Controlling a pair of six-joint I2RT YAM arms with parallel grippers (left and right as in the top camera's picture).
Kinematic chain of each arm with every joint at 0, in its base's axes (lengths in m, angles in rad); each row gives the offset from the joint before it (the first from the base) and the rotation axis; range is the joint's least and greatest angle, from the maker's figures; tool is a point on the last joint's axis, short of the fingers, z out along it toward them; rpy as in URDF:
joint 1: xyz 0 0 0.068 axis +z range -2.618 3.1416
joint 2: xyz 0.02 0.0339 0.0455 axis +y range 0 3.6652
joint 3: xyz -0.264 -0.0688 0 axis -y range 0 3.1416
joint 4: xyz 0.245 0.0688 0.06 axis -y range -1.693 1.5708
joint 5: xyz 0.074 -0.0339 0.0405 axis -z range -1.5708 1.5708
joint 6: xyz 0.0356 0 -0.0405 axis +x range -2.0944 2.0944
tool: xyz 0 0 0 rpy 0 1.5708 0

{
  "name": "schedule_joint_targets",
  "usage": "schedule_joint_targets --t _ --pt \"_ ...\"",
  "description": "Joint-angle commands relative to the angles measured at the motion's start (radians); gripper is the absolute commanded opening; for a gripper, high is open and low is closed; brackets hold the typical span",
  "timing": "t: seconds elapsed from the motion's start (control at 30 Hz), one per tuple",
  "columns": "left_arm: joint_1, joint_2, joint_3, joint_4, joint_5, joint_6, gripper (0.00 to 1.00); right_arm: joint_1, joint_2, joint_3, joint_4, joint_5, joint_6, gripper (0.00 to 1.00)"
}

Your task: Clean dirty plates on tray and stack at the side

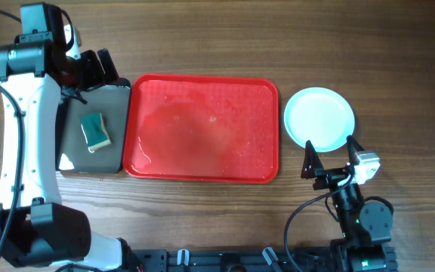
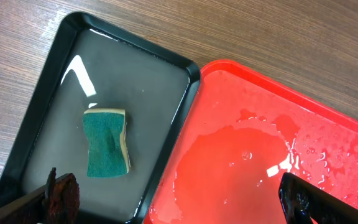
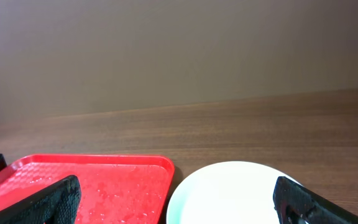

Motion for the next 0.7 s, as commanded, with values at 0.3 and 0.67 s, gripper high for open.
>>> schedule_joint_targets --t 0.3,0.67 --pt "0.002 0.002 0.002 0.0 0.015 0.005 1.0 -0.004 -0.013 -0.002 0.003 -0.014 0.015 1.0" --pt "-0.051 -0.531 -0.427 0.55 -0.012 0.006 1.0 -0.004 -0.013 -0.002 0.003 -0.014 0.015 1.0"
